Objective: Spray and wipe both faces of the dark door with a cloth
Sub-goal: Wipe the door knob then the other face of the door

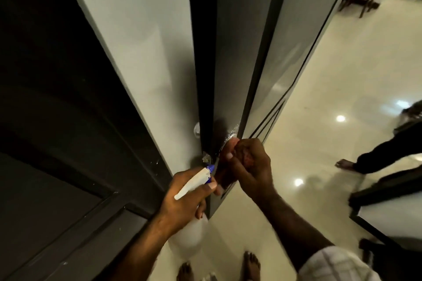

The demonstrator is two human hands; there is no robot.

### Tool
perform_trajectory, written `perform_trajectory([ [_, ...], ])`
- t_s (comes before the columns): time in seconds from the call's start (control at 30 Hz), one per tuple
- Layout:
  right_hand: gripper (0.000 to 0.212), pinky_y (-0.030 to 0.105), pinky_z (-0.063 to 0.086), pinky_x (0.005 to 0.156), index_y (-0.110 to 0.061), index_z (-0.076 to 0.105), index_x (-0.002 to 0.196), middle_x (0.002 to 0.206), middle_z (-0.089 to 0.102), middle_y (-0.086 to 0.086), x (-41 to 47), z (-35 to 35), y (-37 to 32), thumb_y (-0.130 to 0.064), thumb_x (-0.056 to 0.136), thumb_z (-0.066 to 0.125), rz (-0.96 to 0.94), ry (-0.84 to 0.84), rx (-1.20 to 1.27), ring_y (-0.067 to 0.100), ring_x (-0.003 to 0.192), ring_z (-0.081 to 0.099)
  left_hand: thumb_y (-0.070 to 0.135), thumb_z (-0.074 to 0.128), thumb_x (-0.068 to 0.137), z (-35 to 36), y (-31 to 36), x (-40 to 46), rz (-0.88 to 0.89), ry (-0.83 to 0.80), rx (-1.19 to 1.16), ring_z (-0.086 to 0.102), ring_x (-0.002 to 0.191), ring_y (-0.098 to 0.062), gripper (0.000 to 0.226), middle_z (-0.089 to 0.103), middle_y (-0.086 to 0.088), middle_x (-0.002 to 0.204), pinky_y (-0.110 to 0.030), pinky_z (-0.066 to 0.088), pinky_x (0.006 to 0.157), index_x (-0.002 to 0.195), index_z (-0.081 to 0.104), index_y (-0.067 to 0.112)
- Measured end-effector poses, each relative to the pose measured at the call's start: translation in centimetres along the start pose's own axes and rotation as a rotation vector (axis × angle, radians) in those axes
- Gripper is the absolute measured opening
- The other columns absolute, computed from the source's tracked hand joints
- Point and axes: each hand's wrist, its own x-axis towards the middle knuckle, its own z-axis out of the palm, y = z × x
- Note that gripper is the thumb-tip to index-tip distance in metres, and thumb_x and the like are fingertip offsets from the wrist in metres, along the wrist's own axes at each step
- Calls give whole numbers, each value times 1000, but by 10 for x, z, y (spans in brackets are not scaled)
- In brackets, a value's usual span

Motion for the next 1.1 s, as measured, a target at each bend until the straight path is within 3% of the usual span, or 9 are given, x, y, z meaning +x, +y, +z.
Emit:
perform_trajectory([
  [0.1, 47, 27, 61, 73, -13, 62, 116, 101, 69, -5, -4, 18, -27, -53, 92, 68, 311, 155, 366, 18, 96, 72, 22, 64, 94, -5, 1, -2, 27, -40, -3, 47, 39, -21, 28, 71, 1, 64, -44, 45, 49, 92, 67, -6],
  [0.2, 60, 35, 62, 67, -17, 68, 125, 114, 74, 9, 4, 13, -30, -68, 96, 55, 721, 122, 546, 29, 100, 73, 22, 63, 98, -6, 5, -2, 47, -34, 23, 49, 40, -23, 26, 73, -1, 68, -42, 47, 49, 93, 68, -3],
  [0.3, 40, 35, 59, 68, -12, 69, 121, 107, 74, 14, 10, -6, -33, -46, 111, 51, 984, 52, 607, 34, 98, 72, 10, 64, 104, -2, 5, -1, 31, 23, 22, 50, 42, -24, 15, 75, -3, 72, -35, 46, 48, 92, 67, 1],
  [0.4, 9, 21, 59, 66, -18, 64, 116, 101, 72, 3, 11, -12, -27, -24, 109, 63, 540, -42, 264, 29, 100, 75, 3, 66, 101, 3, 2, 2, -6, 139, -29, 52, 46, -26, 12, 71, -6, 67, -31, 45, 45, 89, 68, 3],
  [0.5, 38, 17, 60, 73, -31, 53, 128, 119, 66, -11, 1, -17, -12, -46, 99, 73, 148, -192, -118, 7, 101, 71, 5, 67, 100, 7, -2, 5, -42, 203, -69, 50, 45, -26, 13, 61, -10, 64, -31, 46, 45, 88, 69, 5],
  [0.57, 60, 24, 62, 81, -29, 47, 141, 136, 55, -4, 0, -26, 4, -59, 95, 69, -52, -286, -376, 12, 110, 63, 5, 66, 101, 9, -4, 7, -58, 205, -86, 48, 41, -22, 12, 61, -14, 64, -32, 47, 48, 89, 69, 3],
  [0.7, 65, 38, 67, 77, -20, 42, 149, 145, 47, 17, 19, -51, 15, -53, 97, 63, -433, -458, -613, 30, 108, 67, 4, 60, 104, 16, -3, 9, -70, 182, -45, 48, 42, -30, 13, 77, -14, 84, -40, 50, 52, 97, 68, -3],
  [0.87, 81, 39, 66, 84, -20, 41, 155, 145, 55, 16, 36, -69, 14, -25, 88, 86, -523, -553, -675, 33, 112, 70, 8, 58, 106, 17, 2, 8, -75, 185, 22, 53, 43, -25, 18, 78, -8, 82, -49, 57, 60, 98, 70, -2],
  [1.1, 46, 26, 65, 88, -24, 67, 143, 131, 75, -1, 83, -89, -3, -23, 98, 77, -436, -765, -509, 13, 113, 75, 5, 60, 105, 9, 9, 8, -55, 162, 34, 55, 42, -20, 15, 78, -9, 84, -42, 55, 60, 96, 71, 1],
])
